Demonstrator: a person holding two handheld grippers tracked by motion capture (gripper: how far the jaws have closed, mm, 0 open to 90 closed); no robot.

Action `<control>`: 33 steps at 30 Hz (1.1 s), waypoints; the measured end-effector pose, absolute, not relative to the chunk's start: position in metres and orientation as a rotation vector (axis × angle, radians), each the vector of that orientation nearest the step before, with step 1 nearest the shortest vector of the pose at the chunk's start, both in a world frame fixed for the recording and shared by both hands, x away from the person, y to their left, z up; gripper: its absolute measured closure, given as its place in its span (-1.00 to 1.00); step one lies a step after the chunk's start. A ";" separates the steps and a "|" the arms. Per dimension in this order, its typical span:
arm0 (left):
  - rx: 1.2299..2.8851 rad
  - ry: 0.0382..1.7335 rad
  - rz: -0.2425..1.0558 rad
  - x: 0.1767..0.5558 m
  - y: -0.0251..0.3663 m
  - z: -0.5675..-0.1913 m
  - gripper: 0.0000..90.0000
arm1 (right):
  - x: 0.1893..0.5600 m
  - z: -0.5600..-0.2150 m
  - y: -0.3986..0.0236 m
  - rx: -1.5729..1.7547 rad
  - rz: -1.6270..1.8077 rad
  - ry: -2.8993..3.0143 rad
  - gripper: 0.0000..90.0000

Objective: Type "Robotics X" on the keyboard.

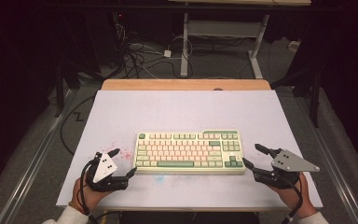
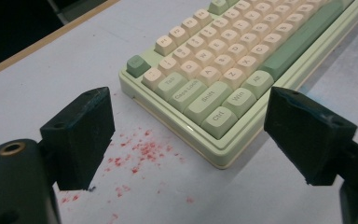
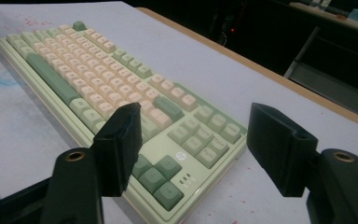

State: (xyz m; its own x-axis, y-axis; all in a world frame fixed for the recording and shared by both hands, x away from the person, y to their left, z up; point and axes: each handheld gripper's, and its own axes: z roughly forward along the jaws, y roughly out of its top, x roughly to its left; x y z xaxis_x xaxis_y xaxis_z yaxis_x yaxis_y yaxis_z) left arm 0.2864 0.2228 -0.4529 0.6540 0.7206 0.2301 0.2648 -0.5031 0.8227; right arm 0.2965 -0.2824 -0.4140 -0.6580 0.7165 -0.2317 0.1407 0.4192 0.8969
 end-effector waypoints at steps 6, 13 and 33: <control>2.078 0.771 0.730 0.287 0.223 -0.454 -0.65 | 0.299 -0.413 -0.278 0.707 1.224 2.093 0.38; 2.075 0.766 0.725 0.287 0.222 -0.453 -0.65 | 0.301 -0.411 -0.274 0.702 1.216 2.118 0.82; 2.072 0.768 0.665 0.302 0.211 -0.444 -0.65 | 0.320 -0.421 -0.234 0.647 1.142 2.284 1.00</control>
